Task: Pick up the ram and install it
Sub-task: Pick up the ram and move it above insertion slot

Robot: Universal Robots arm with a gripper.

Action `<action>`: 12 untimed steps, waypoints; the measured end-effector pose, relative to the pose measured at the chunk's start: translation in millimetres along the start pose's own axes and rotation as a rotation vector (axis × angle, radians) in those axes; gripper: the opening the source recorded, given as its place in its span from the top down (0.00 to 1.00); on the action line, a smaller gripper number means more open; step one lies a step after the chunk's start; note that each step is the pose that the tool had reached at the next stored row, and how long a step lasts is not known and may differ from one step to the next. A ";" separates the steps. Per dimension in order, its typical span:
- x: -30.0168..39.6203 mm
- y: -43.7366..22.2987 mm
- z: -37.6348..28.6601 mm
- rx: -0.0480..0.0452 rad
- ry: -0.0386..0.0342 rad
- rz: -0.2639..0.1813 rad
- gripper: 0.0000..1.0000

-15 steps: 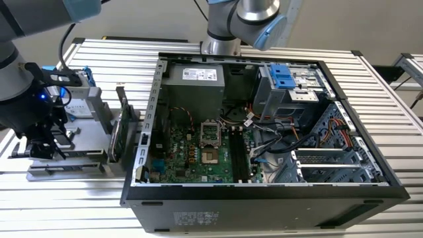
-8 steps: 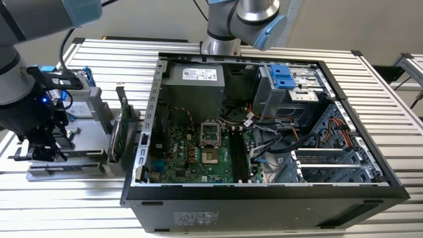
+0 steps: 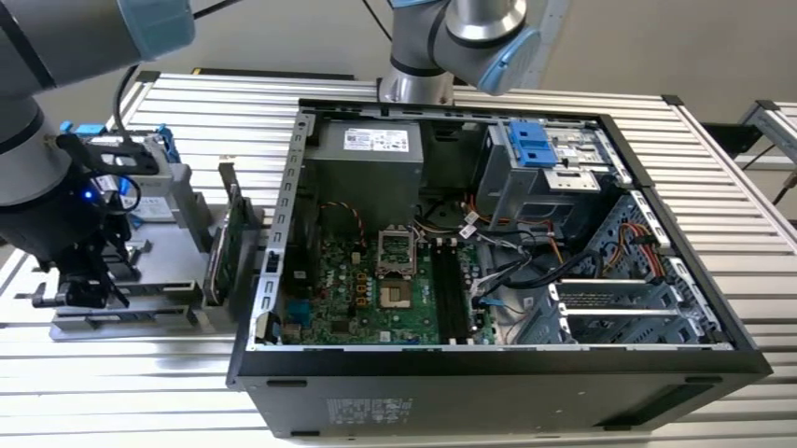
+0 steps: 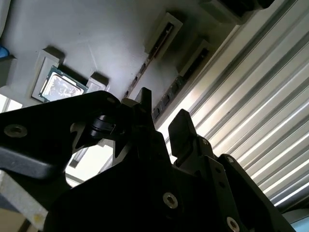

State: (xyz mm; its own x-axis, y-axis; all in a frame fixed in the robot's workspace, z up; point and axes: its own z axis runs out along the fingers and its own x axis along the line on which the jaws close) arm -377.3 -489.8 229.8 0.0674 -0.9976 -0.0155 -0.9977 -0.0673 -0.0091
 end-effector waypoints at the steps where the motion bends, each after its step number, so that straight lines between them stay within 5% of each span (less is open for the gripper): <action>1: 0.2 0.0 1.1 -0.0001 -0.0001 0.000 0.00; 12: 1.9 0.1 11.5 -0.0003 -0.0001 -0.004 0.00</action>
State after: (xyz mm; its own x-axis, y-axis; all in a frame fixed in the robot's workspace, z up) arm -377.2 -491.5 218.3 0.0716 -0.9973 -0.0156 -0.9974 -0.0714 -0.0088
